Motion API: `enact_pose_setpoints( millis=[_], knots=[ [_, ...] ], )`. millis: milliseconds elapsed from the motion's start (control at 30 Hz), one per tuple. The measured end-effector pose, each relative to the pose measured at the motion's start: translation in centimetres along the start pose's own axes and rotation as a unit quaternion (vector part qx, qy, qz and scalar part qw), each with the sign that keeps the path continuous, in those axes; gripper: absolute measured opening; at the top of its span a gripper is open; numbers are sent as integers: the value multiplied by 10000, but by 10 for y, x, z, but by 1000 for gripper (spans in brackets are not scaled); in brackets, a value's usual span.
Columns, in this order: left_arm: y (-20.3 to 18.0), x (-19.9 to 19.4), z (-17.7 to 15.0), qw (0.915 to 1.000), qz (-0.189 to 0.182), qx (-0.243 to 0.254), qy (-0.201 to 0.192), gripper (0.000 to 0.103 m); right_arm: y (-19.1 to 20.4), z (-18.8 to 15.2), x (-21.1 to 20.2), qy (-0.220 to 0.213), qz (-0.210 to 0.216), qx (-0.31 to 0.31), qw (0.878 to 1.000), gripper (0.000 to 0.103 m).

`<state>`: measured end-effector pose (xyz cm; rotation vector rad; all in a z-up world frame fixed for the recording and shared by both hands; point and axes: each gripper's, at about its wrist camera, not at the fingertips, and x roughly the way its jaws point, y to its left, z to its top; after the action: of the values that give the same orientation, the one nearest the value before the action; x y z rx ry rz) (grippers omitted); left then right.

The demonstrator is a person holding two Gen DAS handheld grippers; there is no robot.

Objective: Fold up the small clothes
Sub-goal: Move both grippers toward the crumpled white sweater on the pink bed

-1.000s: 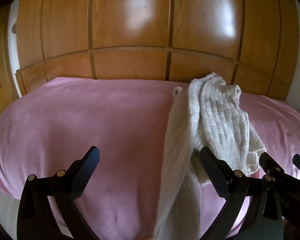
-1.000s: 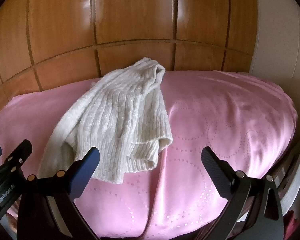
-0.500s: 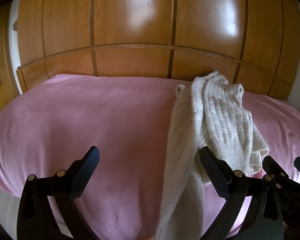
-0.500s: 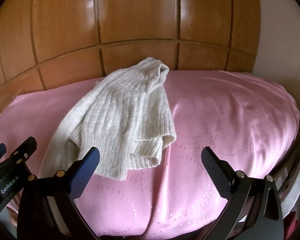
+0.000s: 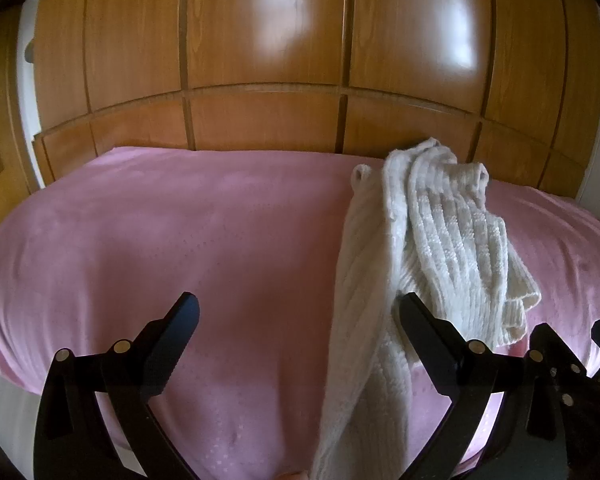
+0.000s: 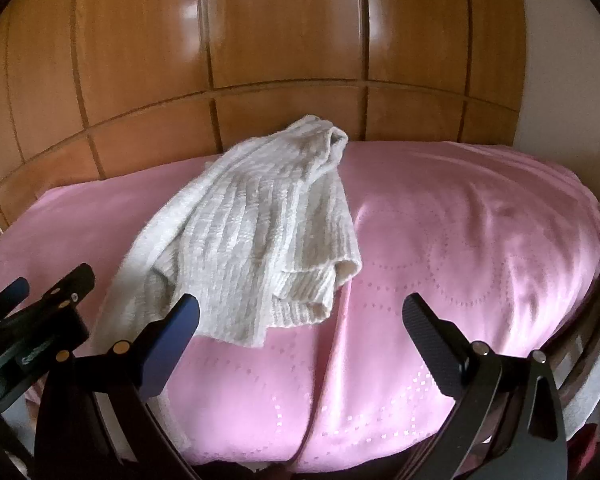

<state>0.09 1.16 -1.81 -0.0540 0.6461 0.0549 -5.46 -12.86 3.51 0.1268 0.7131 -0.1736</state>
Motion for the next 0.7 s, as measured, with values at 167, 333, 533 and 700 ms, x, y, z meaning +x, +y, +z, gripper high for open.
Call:
enact_pose_setpoints(
  millis=[167,333,533,700],
  knots=[
    [1,0,-1,10000,-14,-5,21,99,-1,-4,-4,-15,59,8,10000,101],
    [2,0,0,10000,-14,-7,28,99,-3,-11,-9,40,190,-13,9998,101],
    [3,3,-1,10000,-12,25,93,99,-9,-19,-22,-75,582,81,9982,101],
    [5,6,-3,9999,-11,40,150,99,-11,-25,-19,106,942,229,9952,101]
  ],
)
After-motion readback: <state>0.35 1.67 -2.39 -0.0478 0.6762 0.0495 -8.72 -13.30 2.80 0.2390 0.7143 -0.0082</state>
